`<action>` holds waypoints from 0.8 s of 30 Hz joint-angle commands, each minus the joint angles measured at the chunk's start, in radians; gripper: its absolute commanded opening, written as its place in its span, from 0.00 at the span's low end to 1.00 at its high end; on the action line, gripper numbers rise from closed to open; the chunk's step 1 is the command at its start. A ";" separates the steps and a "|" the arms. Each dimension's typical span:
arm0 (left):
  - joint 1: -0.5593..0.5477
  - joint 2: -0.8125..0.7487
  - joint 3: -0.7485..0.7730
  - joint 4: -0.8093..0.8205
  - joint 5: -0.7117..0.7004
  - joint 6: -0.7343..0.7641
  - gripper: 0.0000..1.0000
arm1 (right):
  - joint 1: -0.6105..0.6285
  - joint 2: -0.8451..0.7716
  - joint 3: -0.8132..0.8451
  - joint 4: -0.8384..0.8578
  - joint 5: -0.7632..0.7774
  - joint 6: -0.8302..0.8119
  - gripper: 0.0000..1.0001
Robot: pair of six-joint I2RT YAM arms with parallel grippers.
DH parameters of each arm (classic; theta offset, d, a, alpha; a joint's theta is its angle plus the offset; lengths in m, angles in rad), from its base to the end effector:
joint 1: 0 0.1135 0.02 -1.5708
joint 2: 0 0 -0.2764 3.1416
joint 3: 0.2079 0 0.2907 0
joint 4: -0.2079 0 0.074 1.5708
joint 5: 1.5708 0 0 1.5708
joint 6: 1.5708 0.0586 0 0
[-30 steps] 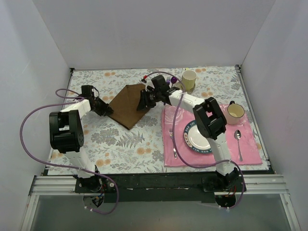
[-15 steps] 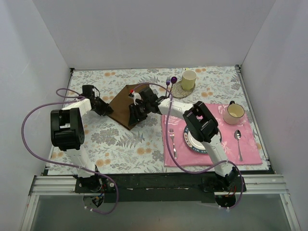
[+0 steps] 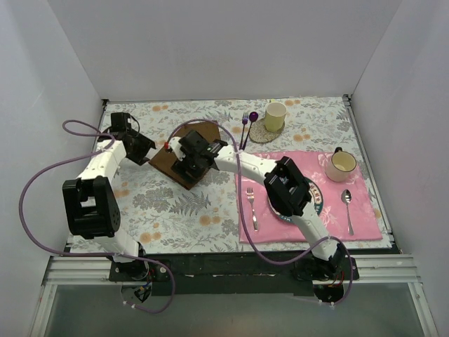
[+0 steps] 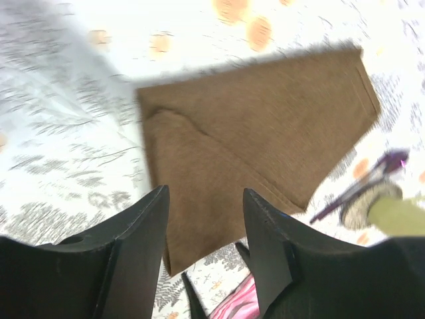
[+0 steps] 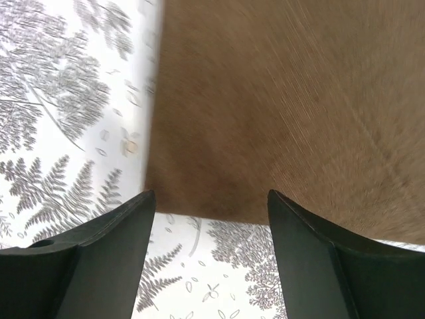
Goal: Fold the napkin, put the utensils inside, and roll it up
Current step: Roll the napkin with the utensil
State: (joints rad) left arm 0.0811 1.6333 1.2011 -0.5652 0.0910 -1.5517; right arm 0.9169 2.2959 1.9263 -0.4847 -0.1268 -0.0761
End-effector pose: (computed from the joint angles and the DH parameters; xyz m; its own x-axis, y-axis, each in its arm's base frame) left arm 0.3916 0.0265 0.2135 0.0155 -0.9977 0.0660 -0.8378 -0.0490 -0.5439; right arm 0.3451 0.4625 0.1739 -0.3937 -0.6377 -0.6621 -0.8703 0.4904 0.0452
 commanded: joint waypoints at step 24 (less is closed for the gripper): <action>0.197 -0.147 -0.046 -0.240 -0.130 -0.274 0.47 | 0.237 0.211 0.197 0.051 0.584 -0.330 0.52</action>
State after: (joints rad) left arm 0.2737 1.5173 1.1831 -0.8253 -0.0784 -1.8057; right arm 1.1496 2.4638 2.0983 -0.4637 0.4141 -0.3794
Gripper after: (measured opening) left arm 0.469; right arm 0.533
